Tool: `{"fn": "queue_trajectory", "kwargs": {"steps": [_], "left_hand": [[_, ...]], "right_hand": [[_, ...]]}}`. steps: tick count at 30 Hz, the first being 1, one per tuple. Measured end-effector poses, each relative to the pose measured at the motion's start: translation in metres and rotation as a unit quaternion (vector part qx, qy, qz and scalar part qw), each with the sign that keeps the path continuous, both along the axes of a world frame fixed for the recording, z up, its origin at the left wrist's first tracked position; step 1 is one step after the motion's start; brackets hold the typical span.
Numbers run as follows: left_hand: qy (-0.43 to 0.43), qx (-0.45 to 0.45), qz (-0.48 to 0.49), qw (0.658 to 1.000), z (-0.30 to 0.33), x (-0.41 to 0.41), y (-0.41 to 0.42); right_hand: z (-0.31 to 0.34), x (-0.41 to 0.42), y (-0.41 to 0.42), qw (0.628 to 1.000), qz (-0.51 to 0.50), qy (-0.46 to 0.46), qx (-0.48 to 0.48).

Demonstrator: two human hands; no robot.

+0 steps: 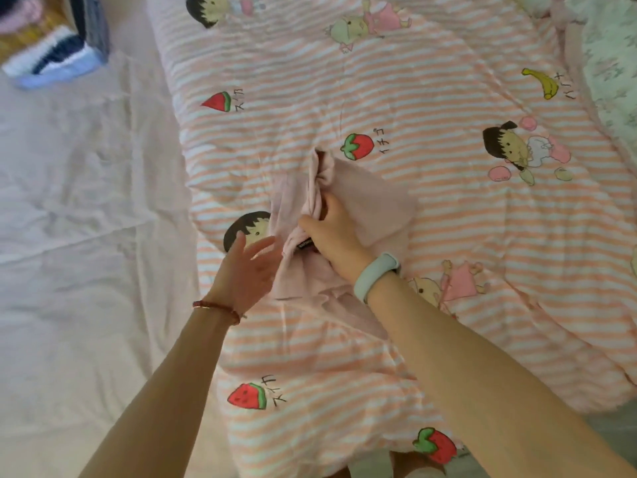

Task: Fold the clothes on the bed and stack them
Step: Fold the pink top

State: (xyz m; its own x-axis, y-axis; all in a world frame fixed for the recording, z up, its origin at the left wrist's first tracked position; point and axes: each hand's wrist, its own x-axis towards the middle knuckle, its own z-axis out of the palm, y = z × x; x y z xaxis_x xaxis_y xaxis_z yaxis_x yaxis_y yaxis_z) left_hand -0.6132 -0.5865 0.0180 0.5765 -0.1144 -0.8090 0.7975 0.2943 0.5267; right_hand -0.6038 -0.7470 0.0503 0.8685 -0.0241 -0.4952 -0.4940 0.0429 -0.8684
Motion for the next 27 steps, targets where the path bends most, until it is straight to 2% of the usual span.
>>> {"fn": "queue_trajectory", "kwargs": {"steps": [2, 3, 5, 7, 8, 10, 12, 13, 17, 22, 27], "left_hand": [[0.004, -0.049, -0.025, 0.999, -0.007, 0.005, 0.01], [-0.006, -0.053, -0.042, 0.998, -0.011, 0.007, 0.014], [-0.019, -0.064, -0.079, 0.995, -0.017, 0.007, 0.015], [-0.022, -0.049, -0.085, 0.995, -0.024, 0.009, 0.017], [-0.024, -0.021, -0.097, 0.995, -0.025, 0.012, 0.017], [-0.051, 0.111, -0.157, 0.98, -0.031, 0.019, 0.014], [-0.112, 0.239, -0.225, 0.938, -0.035, 0.022, 0.012], [-0.132, 0.267, -0.238, 0.924, -0.036, 0.023, 0.011], [-0.134, 0.285, -0.221, 0.923, -0.035, 0.025, 0.012], [-0.125, 0.307, -0.205, 0.921, -0.035, 0.024, 0.006], [-0.097, 0.298, -0.144, 0.939, -0.03, 0.032, 0.012]], "right_hand": [[-0.009, 0.016, 0.026, 0.998, 0.002, 0.049, 0.048], [-0.013, 0.02, 0.031, 0.997, -0.003, 0.06, 0.042], [-0.018, 0.011, 0.026, 0.999, -0.017, 0.034, -0.017], [-0.023, -0.019, 0.01, 0.989, -0.016, -0.018, -0.145], [-0.025, -0.038, 0.003, 0.975, -0.002, -0.048, -0.219], [-0.032, -0.077, -0.009, 0.924, 0.045, -0.113, -0.363], [-0.047, -0.108, -0.016, 0.873, 0.083, -0.153, -0.455], [-0.053, -0.119, -0.018, 0.863, 0.076, -0.152, -0.476], [-0.067, -0.144, -0.022, 0.858, 0.032, -0.14, -0.493], [-0.071, -0.138, -0.034, 0.849, -0.016, -0.153, -0.506], [-0.065, -0.162, -0.059, 0.873, -0.046, -0.19, -0.447]]}}
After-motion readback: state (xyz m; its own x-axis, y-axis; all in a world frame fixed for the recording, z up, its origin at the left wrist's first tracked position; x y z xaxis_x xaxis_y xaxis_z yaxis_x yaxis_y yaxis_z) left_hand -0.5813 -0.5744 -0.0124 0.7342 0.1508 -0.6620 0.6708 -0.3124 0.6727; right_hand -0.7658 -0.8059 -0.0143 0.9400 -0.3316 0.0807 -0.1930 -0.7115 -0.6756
